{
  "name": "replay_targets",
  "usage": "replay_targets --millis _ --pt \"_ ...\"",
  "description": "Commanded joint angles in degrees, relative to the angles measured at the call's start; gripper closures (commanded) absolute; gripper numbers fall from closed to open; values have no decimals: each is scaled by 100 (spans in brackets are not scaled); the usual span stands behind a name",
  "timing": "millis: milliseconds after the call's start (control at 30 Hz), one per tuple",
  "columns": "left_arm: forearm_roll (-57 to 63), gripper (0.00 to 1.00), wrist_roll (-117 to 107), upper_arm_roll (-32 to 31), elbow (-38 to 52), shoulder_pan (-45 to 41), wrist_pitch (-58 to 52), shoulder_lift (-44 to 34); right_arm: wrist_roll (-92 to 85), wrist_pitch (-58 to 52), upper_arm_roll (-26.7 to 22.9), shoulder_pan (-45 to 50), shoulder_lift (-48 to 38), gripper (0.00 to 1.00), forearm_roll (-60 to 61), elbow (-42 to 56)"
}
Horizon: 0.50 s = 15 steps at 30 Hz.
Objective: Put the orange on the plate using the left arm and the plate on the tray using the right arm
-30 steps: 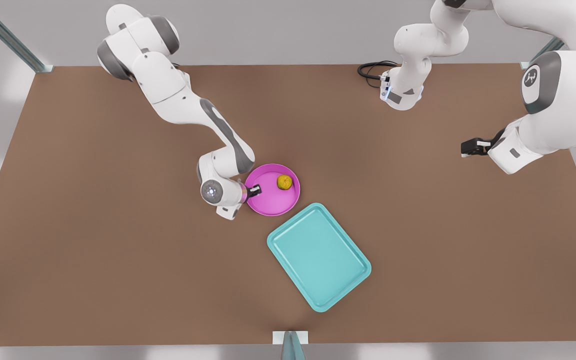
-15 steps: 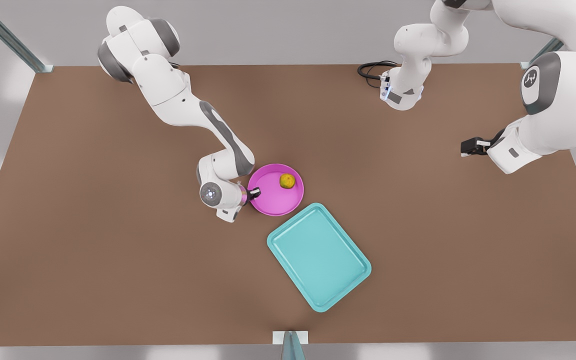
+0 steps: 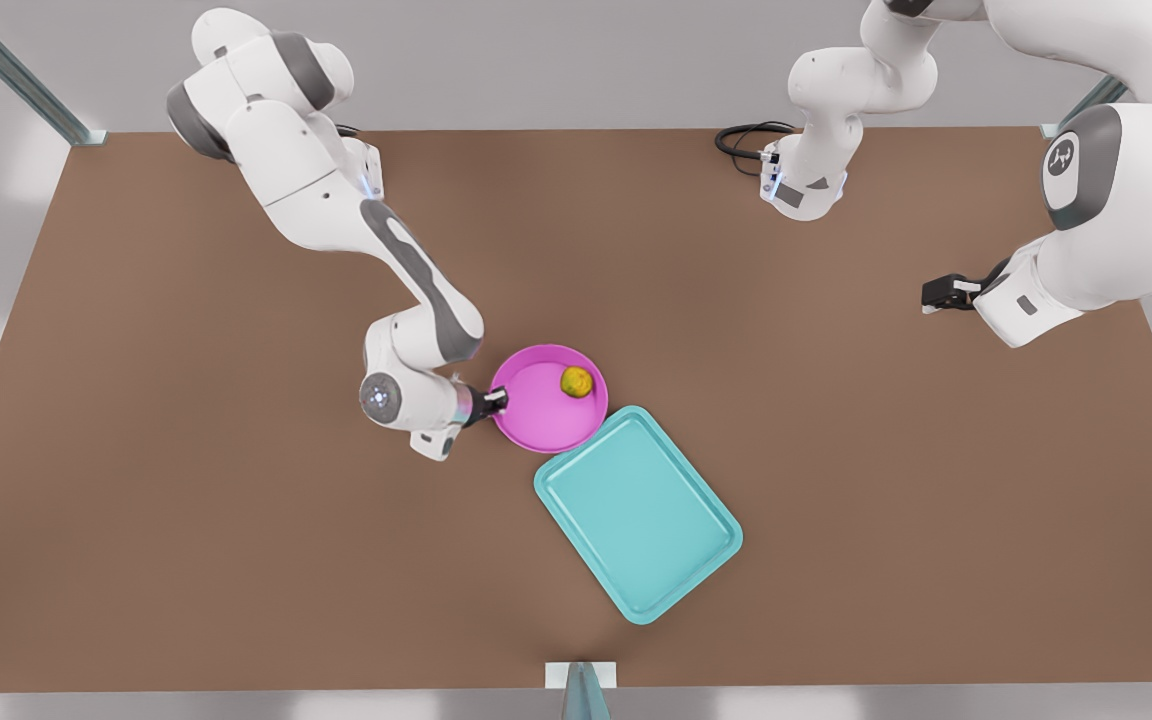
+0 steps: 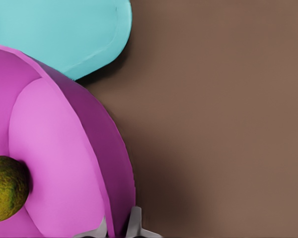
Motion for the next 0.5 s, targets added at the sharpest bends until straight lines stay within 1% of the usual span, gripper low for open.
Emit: replay_targets --millis 0,33,133,200,400,467 --pt "4 0 71 -1 2 4 -1 3 -256 -177 41 -21 34 79 427 181" --pt "4 0 71 -1 2 4 -1 -6 -256 -220 50 14 139 79 576 383" --pt "4 0 71 -1 2 4 -1 3 -265 -598 41 41 666 79 796 1454" --pt "4 0 71 -1 2 4 -1 -6 -265 -923 41 137 1342 79 770 2509" --pt "4 0 71 -1 11 4 -1 -6 -230 -924 50 498 3215 79 779 5182" --pt "4 0 71 -10 11 -4 -1 -6 -256 -862 103 498 3514 79 779 5463"
